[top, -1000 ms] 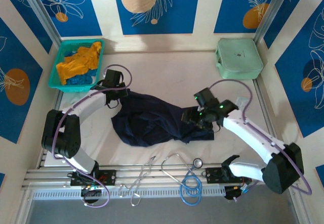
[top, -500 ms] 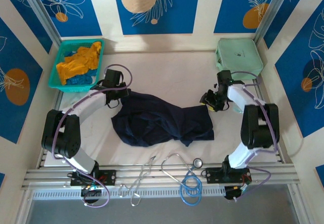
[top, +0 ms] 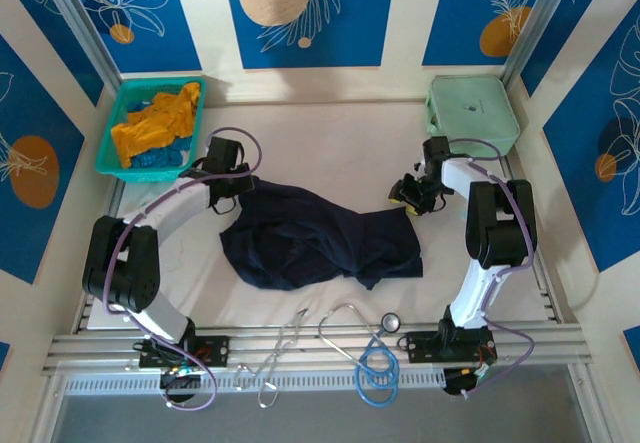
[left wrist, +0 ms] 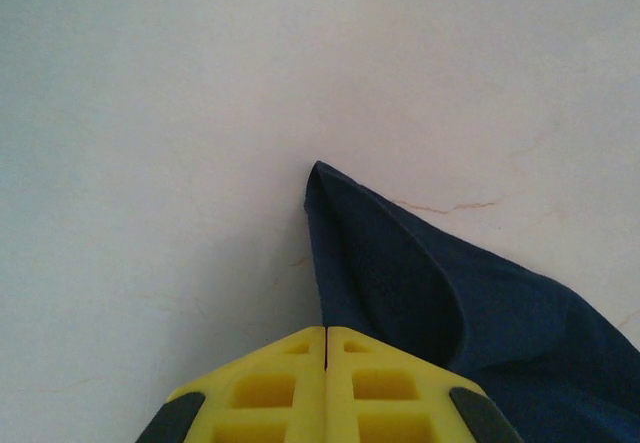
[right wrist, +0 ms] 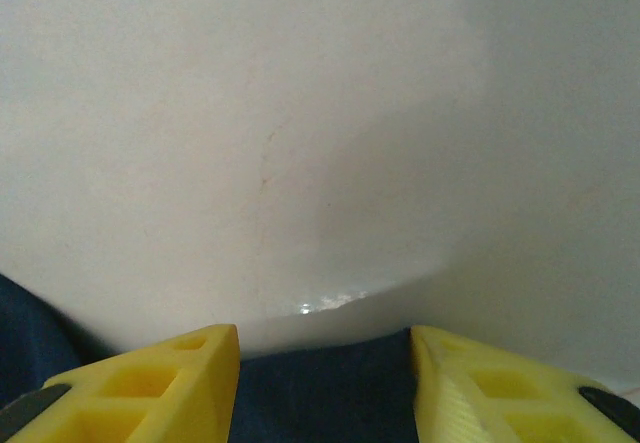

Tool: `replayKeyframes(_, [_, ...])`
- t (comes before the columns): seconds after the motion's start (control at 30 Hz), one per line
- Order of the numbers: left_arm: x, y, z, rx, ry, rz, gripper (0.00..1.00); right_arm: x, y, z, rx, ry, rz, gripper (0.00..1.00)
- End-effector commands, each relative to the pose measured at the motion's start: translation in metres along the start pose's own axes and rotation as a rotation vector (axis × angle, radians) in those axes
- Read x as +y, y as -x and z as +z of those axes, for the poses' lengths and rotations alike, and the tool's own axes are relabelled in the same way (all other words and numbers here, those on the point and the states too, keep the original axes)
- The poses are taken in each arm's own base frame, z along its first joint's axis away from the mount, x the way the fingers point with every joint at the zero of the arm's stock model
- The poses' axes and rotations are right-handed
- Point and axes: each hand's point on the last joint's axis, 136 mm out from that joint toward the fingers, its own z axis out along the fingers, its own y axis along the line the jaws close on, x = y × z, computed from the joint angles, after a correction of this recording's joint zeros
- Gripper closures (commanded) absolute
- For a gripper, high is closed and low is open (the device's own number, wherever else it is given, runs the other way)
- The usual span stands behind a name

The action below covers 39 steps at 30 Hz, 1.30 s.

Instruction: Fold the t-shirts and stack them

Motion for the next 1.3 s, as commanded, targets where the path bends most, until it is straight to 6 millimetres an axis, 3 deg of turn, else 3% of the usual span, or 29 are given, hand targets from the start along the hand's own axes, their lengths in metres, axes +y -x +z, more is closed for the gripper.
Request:
replayKeyframes(0.0, [0.002,0.0,0.004,0.008,-0.007,0.0,1.0,-0.001,0.001,0.0,0.003,-0.027,-0.022,0.52])
replayKeyframes(0.07, [0.002,-0.001,0.004,0.01,-0.008,0.0,1.0,-0.002,0.002,-0.001,0.003,-0.034,-0.027,0.61])
replayKeyframes(0.2, [0.001,0.0,0.003,0.009,-0.012,-0.001,1.0,0.002,0.0,-0.003,0.009,-0.027,-0.035,0.9])
replayKeyframes(0.27, [0.001,0.0,0.003,0.008,-0.013,-0.003,1.0,0.005,-0.001,-0.007,0.006,-0.023,-0.042,0.99])
replayKeyframes(0.47, [0.0,0.002,-0.001,0.001,-0.019,0.002,1.0,0.019,0.0,-0.032,-0.041,0.0,-0.062,1.0])
replayKeyframes(0.67, [-0.002,0.021,-0.022,-0.053,-0.005,0.054,1.0,0.053,0.021,-0.1,-0.203,0.052,-0.131,1.0])
replayKeyframes(0.83, [-0.003,0.034,-0.032,-0.086,0.004,0.086,1.0,0.085,0.059,-0.159,-0.368,0.108,-0.202,1.0])
replayKeyframes(0.97, [-0.005,0.038,-0.032,-0.094,0.005,0.099,1.0,0.111,0.101,-0.189,-0.487,0.137,-0.285,1.0])
replayKeyframes(1.13, [-0.004,0.043,-0.029,-0.101,0.019,0.111,1.0,0.129,0.163,-0.2,-0.609,0.069,-0.384,1.0])
replayKeyframes(1.27, [0.003,0.051,-0.029,-0.131,0.064,0.122,1.0,0.129,0.209,-0.191,-0.674,0.007,-0.393,1.0])
